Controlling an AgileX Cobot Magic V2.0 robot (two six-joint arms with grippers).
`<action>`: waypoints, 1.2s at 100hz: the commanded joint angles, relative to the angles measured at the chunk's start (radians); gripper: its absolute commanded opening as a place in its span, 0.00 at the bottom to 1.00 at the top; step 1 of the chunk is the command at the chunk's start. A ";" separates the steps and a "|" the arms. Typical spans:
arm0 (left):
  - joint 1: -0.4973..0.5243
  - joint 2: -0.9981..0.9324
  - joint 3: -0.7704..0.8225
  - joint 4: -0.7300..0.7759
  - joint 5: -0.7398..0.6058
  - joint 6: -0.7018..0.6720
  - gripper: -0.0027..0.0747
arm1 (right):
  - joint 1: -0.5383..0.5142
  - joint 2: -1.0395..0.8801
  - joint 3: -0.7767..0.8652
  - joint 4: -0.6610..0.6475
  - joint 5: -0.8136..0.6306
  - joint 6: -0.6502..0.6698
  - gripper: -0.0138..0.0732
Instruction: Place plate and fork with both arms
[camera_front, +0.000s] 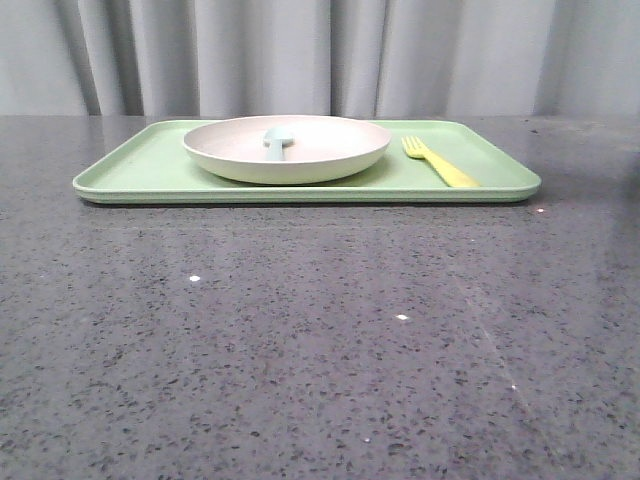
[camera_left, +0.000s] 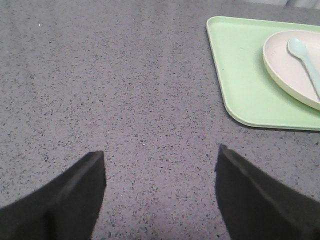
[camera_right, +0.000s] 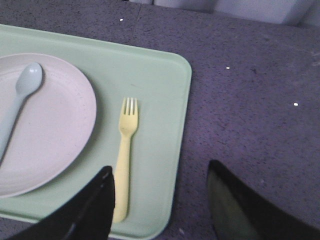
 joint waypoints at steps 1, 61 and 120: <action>0.004 0.000 -0.028 -0.007 -0.074 -0.007 0.63 | -0.006 -0.112 0.049 -0.056 -0.040 0.001 0.64; 0.004 0.000 -0.028 -0.007 -0.074 -0.007 0.63 | -0.006 -0.709 0.583 -0.194 0.039 0.143 0.64; 0.004 0.000 -0.028 -0.007 -0.074 -0.007 0.63 | -0.006 -1.025 0.801 -0.205 0.053 0.194 0.62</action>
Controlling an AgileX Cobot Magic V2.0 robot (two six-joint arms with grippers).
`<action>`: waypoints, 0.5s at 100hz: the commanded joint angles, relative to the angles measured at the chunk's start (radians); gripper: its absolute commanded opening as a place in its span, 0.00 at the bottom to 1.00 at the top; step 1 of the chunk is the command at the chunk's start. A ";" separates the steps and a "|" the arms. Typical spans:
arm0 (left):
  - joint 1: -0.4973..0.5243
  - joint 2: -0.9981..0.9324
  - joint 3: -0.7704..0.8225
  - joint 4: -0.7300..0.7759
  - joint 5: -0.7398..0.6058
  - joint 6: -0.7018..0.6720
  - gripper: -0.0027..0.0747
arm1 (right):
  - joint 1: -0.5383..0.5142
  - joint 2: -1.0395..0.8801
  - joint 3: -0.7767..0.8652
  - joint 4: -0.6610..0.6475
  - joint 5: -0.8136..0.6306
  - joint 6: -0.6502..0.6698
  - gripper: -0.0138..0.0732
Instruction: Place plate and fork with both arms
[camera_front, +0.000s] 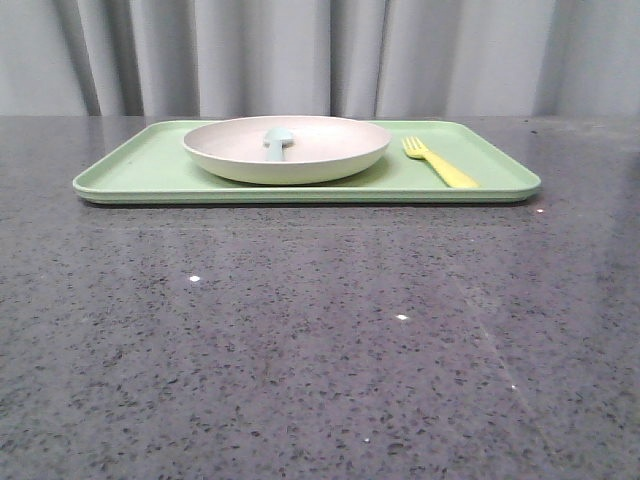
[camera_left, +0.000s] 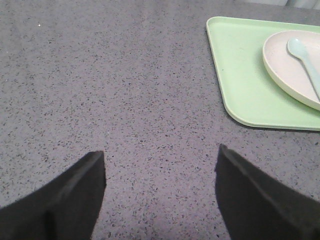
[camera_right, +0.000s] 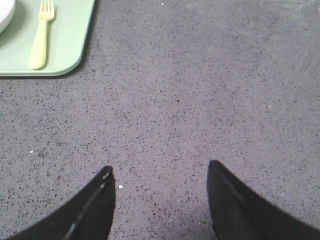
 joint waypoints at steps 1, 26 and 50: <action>0.004 0.000 -0.028 -0.007 -0.074 -0.007 0.63 | -0.006 0.006 -0.024 -0.055 -0.072 0.003 0.62; 0.004 0.000 -0.028 -0.007 -0.074 -0.007 0.37 | -0.006 0.006 -0.024 -0.058 -0.083 0.003 0.21; 0.004 0.000 -0.028 -0.007 -0.074 -0.007 0.01 | -0.006 0.006 -0.024 -0.058 -0.084 0.003 0.02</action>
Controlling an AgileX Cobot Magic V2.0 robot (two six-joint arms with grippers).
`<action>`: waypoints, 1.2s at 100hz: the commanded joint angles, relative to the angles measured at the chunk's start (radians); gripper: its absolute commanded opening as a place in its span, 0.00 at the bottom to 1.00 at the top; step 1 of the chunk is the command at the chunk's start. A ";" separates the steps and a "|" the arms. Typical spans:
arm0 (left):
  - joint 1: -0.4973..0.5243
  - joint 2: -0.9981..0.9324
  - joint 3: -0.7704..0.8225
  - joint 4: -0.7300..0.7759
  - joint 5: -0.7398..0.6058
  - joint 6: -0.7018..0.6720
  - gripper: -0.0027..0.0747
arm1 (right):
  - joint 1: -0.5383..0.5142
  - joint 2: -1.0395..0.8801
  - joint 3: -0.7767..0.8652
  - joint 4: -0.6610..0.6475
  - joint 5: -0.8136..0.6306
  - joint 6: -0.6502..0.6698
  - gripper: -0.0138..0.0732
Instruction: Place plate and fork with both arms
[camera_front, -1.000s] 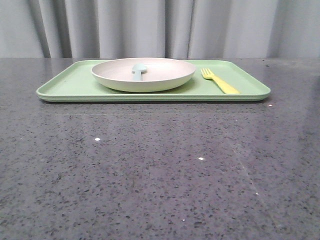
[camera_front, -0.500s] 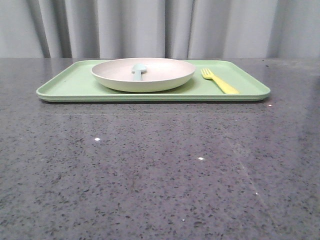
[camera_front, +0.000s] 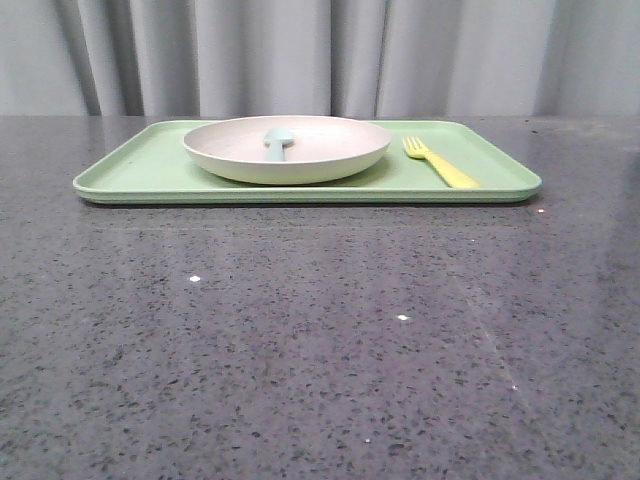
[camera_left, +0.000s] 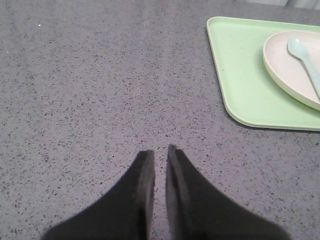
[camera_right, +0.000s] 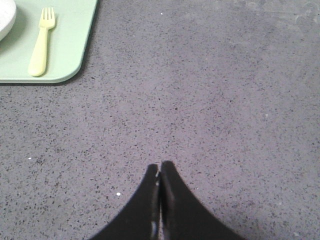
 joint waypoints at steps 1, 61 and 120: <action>0.004 0.000 -0.028 -0.007 -0.074 -0.007 0.01 | -0.006 0.008 -0.024 -0.040 -0.067 0.003 0.02; 0.004 0.000 -0.028 -0.007 -0.074 -0.007 0.01 | -0.006 0.008 -0.024 -0.040 -0.066 0.003 0.02; 0.004 -0.077 0.128 0.053 -0.365 -0.007 0.01 | -0.006 0.008 -0.024 -0.040 -0.066 0.003 0.02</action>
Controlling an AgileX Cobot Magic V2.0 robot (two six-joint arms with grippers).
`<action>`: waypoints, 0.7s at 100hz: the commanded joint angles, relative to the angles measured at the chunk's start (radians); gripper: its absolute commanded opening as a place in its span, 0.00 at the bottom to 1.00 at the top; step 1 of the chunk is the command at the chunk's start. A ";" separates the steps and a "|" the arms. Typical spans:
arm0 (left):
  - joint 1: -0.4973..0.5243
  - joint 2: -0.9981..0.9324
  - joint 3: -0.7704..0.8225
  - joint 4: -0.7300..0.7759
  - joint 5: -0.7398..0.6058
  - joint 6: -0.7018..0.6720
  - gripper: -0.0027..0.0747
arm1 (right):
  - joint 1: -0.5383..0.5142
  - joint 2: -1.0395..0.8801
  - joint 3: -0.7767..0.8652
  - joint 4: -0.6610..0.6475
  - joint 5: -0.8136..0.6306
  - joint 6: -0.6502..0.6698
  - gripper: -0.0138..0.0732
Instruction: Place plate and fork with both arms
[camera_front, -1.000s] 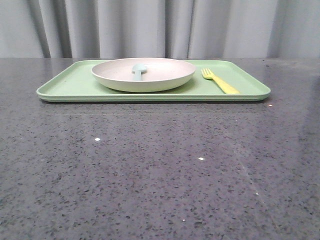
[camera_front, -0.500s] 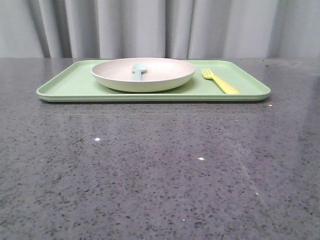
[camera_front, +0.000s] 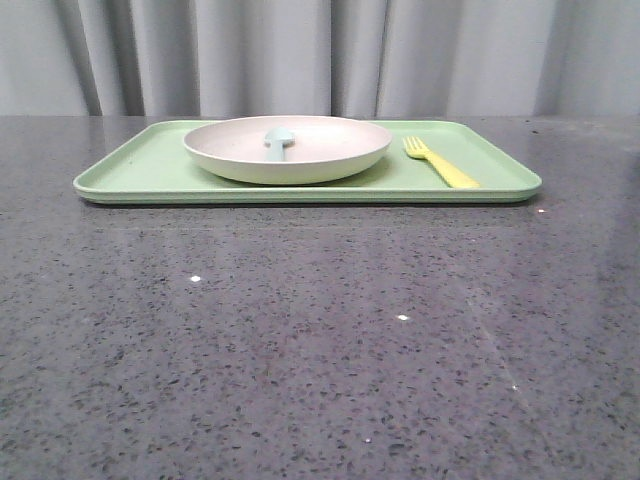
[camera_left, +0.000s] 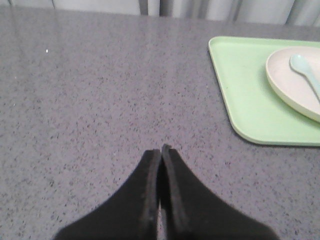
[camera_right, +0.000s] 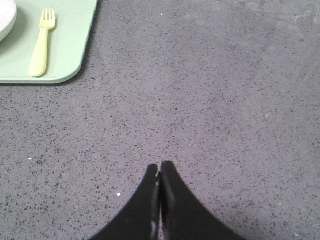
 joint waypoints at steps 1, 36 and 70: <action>0.004 -0.036 0.037 0.015 -0.198 -0.007 0.01 | -0.006 0.008 -0.024 -0.038 -0.065 0.001 0.02; -0.069 -0.336 0.338 0.089 -0.400 -0.007 0.01 | -0.006 0.008 -0.024 -0.038 -0.065 0.001 0.02; -0.069 -0.549 0.453 0.099 -0.409 -0.007 0.01 | -0.006 0.008 -0.024 -0.038 -0.065 0.001 0.02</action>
